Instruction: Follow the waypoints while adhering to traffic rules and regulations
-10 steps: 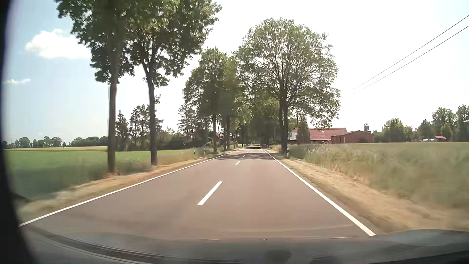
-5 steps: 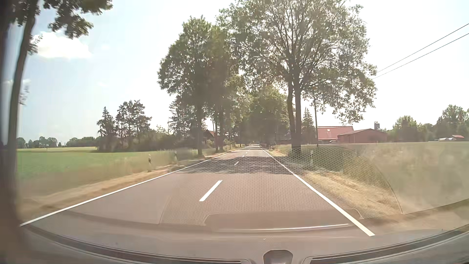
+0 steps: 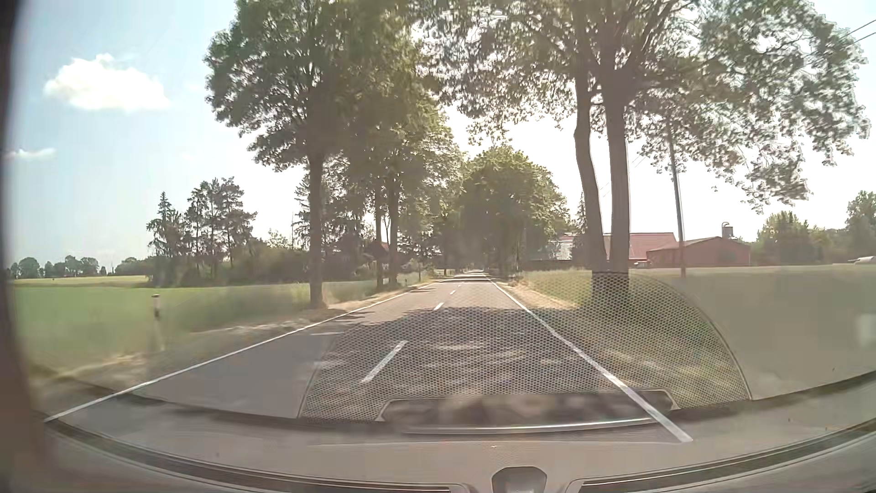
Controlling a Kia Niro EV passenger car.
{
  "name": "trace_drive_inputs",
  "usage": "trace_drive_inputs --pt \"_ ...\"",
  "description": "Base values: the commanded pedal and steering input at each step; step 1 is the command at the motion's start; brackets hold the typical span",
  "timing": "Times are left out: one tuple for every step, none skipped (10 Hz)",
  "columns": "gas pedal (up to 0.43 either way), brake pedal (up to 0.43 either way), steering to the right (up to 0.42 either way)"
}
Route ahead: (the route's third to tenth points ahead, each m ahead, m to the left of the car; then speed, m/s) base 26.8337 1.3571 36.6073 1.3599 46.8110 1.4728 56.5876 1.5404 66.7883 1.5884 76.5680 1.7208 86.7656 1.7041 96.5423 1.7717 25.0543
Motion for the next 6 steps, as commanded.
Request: trace_drive_inputs --pt "0.28 0.006 0.003" --pt "0.28 0.006 0.003" --pt "0.28 0.006 0.003" --pt "0.28 0.006 0.003" --pt "0.28 0.006 0.003" --pt "0.28 0.006 0.003"
